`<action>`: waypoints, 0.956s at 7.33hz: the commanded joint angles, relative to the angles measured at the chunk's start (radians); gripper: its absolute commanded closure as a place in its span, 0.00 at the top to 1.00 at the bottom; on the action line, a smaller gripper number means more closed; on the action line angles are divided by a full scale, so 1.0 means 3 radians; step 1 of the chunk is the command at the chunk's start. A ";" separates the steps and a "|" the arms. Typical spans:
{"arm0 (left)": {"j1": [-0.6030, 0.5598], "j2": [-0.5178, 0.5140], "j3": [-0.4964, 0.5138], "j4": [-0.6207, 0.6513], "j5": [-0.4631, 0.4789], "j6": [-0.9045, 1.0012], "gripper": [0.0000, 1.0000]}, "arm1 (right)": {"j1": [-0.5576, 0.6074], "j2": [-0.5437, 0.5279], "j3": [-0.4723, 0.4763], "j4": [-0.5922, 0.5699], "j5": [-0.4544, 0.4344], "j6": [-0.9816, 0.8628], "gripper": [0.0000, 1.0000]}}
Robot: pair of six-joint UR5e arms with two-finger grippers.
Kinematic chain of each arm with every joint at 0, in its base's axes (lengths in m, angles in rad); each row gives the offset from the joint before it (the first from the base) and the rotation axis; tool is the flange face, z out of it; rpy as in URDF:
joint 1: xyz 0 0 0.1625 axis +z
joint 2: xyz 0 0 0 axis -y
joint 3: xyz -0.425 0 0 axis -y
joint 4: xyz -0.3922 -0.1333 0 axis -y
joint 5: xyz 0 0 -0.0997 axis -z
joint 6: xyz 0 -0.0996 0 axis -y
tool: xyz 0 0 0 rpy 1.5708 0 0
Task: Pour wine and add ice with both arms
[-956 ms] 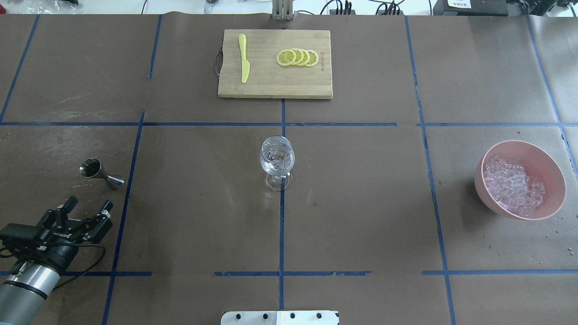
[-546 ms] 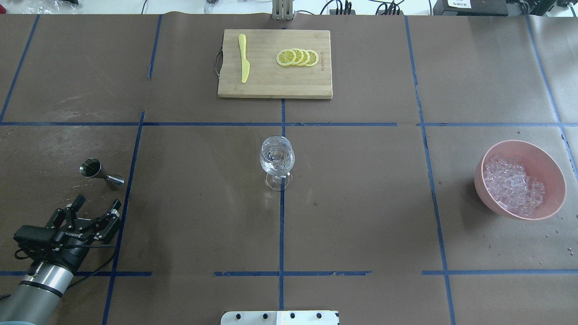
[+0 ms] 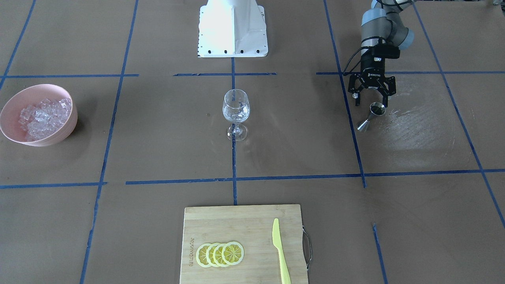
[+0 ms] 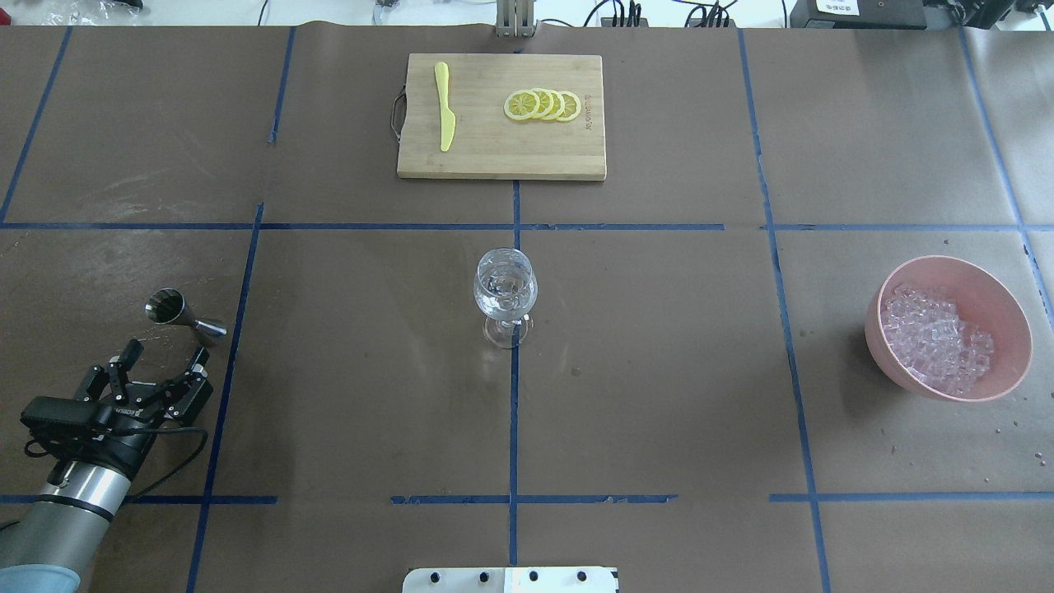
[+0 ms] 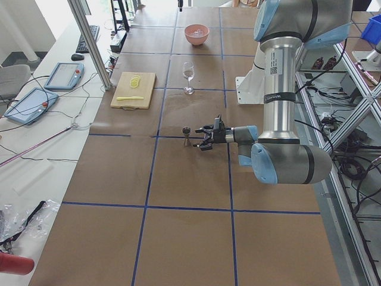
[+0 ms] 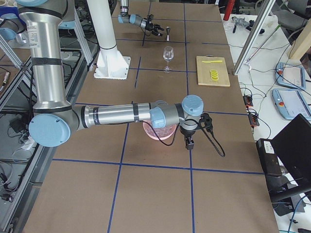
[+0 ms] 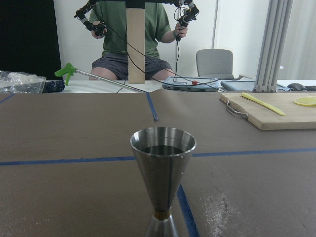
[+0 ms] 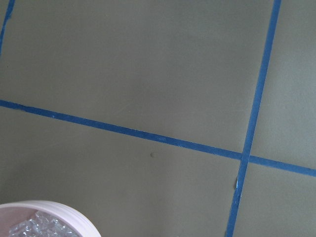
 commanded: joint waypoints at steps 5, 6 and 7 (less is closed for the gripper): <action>-0.0219 -0.0260 0.0230 -0.0001 -0.0015 0.0113 0.92 | 0.0000 0.0000 -0.0005 0.0000 0.0000 0.0002 1.00; -0.0245 -0.0260 0.0235 0.0004 -0.0021 0.0113 0.90 | 0.0000 0.0000 -0.0010 0.0000 0.0000 0.0002 1.00; -0.0260 -0.0280 0.0255 0.0009 -0.0026 0.0113 0.90 | 0.0000 0.0000 -0.0010 0.0000 0.0000 0.0002 1.00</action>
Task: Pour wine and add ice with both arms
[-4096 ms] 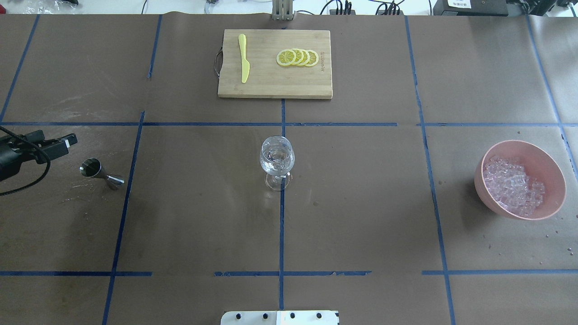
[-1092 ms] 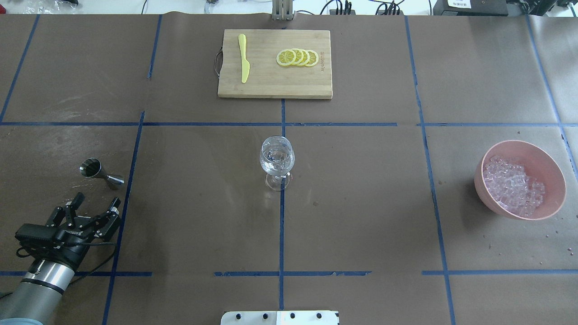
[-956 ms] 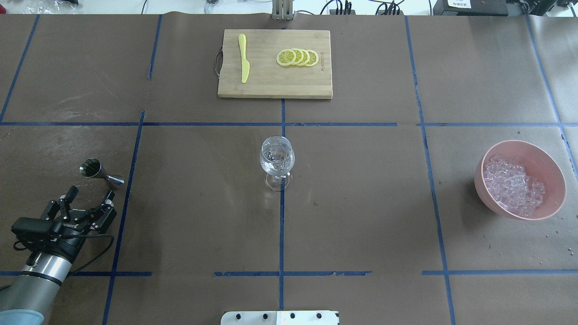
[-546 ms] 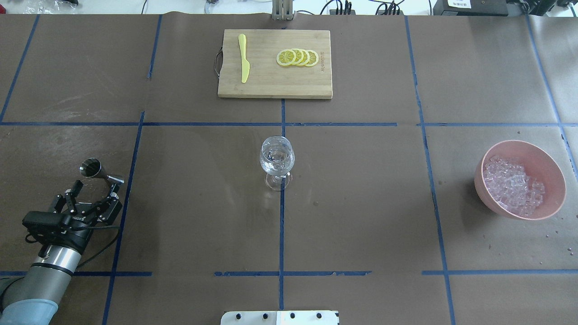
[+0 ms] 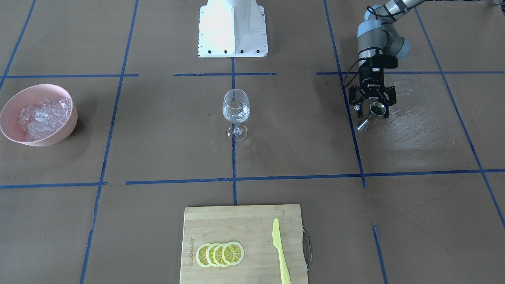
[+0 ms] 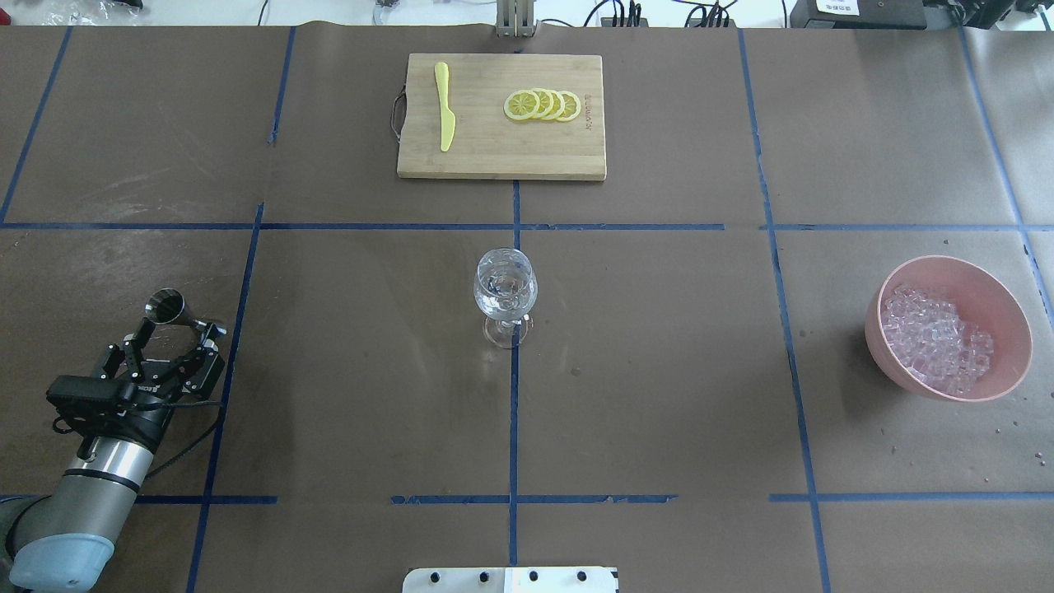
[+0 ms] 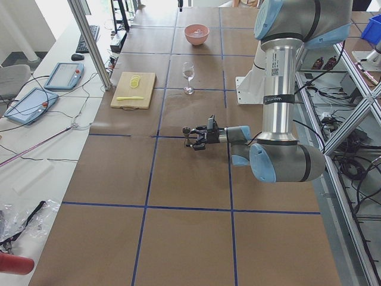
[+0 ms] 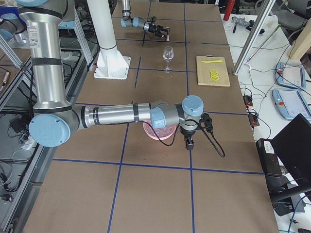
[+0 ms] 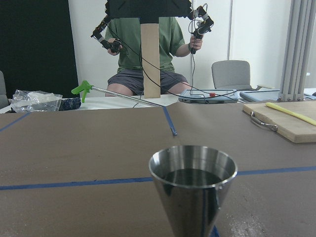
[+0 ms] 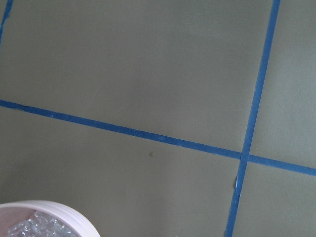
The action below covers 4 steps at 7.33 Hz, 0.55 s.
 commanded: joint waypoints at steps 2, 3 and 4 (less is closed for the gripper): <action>-0.0053 -0.0083 0.0084 0.0006 -0.0037 -0.0002 0.89 | 0.0000 0.0000 -0.0006 0.0000 0.0000 0.0000 1.00; -0.0053 -0.0098 0.0089 0.0006 -0.0052 -0.0002 0.85 | 0.0000 0.0000 -0.0006 0.0000 0.0000 0.0000 1.00; -0.0058 -0.0098 0.0089 0.0006 -0.0068 0.0003 0.78 | 0.0000 0.0000 -0.0006 0.0000 0.0000 0.0000 1.00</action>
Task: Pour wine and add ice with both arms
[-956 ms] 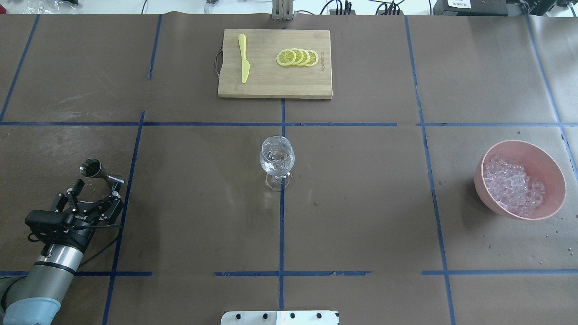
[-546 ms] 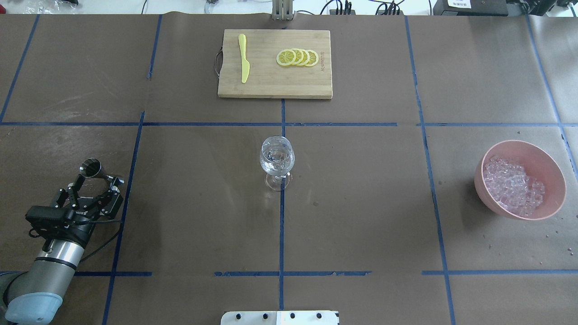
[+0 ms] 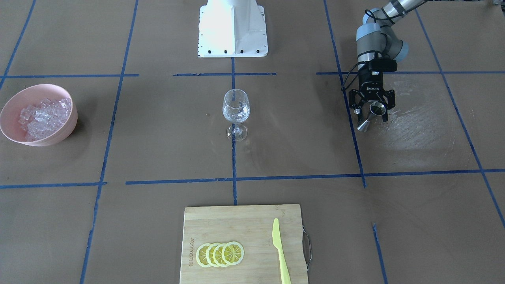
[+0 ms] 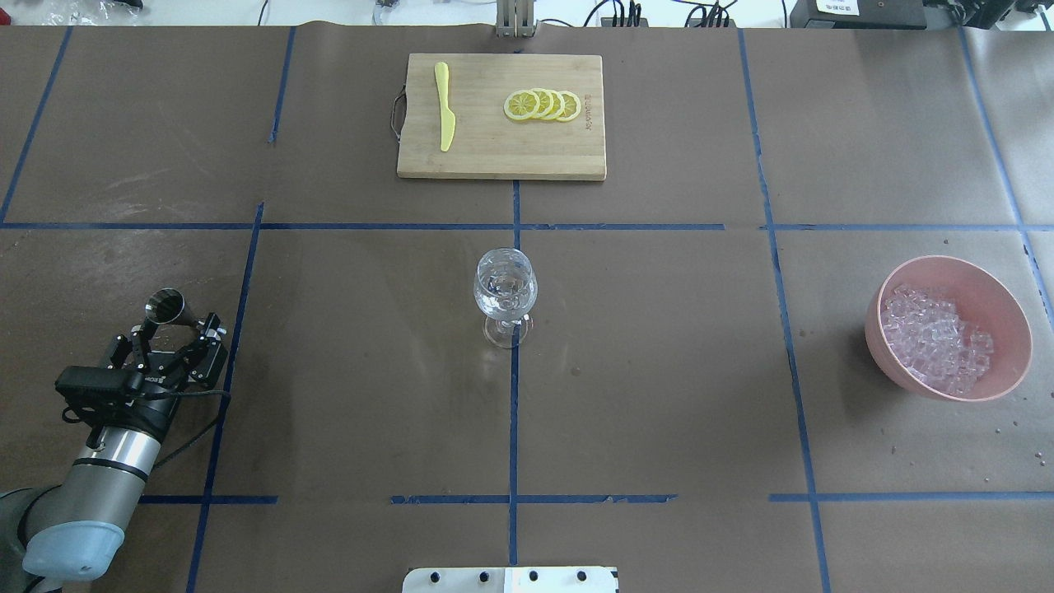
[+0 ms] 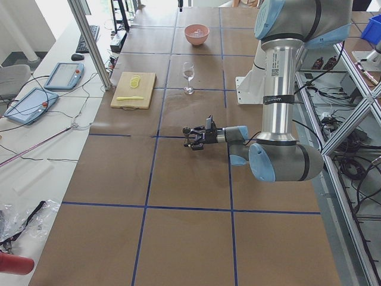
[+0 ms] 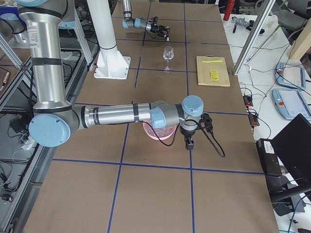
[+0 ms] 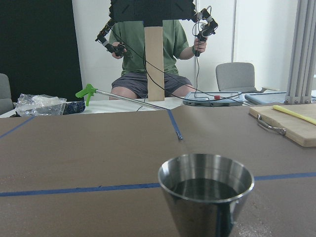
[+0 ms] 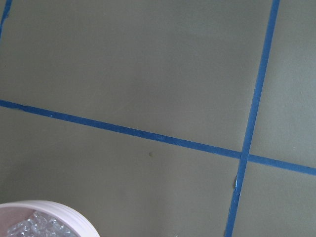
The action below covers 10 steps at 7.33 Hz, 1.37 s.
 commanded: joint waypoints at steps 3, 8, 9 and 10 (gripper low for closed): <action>-0.0006 -0.0012 0.0007 -0.0005 -0.0071 0.0004 0.55 | 0.0000 0.0000 0.0005 0.0000 0.0000 0.0000 1.00; -0.0046 -0.0201 -0.0023 -0.0071 -0.0209 0.0367 0.00 | 0.0000 0.0000 0.0025 0.0000 0.0000 0.0005 1.00; -0.0077 -0.0201 -0.0024 -0.0198 -0.0245 0.0402 0.00 | 0.0000 0.0000 0.0020 0.0000 0.0000 0.0005 1.00; -0.0118 -0.0206 -0.0024 -0.0397 -0.0240 0.0585 0.00 | 0.0000 0.0000 0.0030 0.0000 0.0000 0.0010 1.00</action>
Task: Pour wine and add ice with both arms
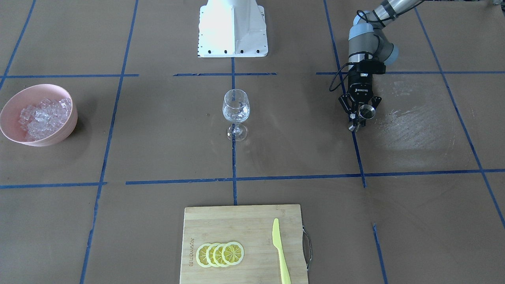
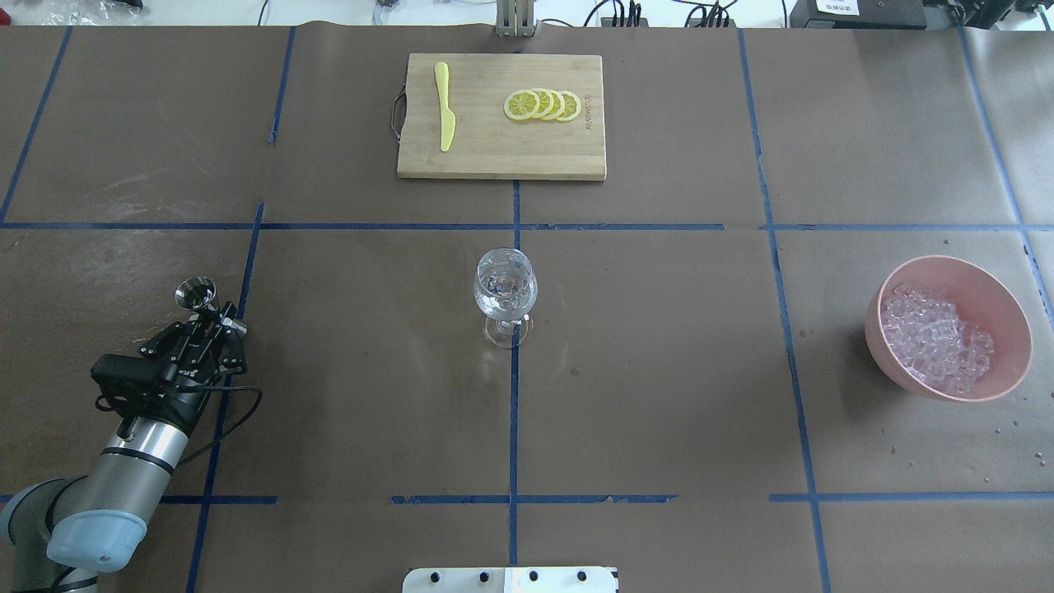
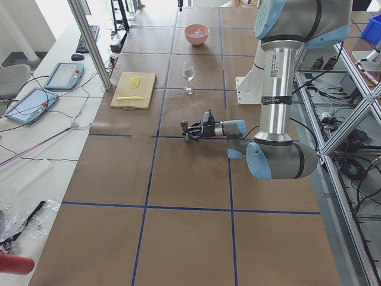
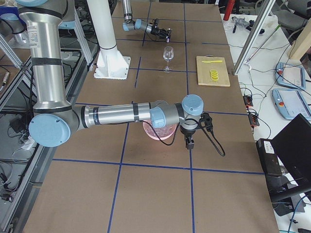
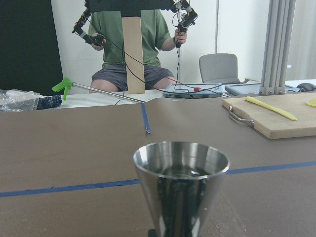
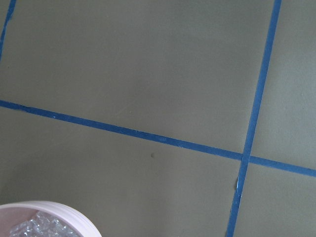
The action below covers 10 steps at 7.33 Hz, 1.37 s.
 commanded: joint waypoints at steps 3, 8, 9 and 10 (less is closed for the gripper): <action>-0.0234 -0.0190 -0.0226 -0.0386 -0.0019 0.0728 0.00 | 0.0000 0.0000 0.0017 0.0000 0.0010 0.0004 1.00; -0.0255 -0.1105 -0.0554 -0.0263 -0.0183 0.1621 0.00 | 0.0000 0.0005 0.0022 0.0005 0.0010 -0.0001 1.00; -0.0255 -0.1131 -0.0788 -0.0055 -0.0203 0.1933 0.00 | 0.0000 0.0005 0.0022 0.0005 0.0010 -0.0001 1.00; -0.0235 -0.1137 -0.0917 0.0068 -0.0284 0.2179 0.00 | 0.0000 0.0005 0.0022 0.0005 0.0010 -0.0001 1.00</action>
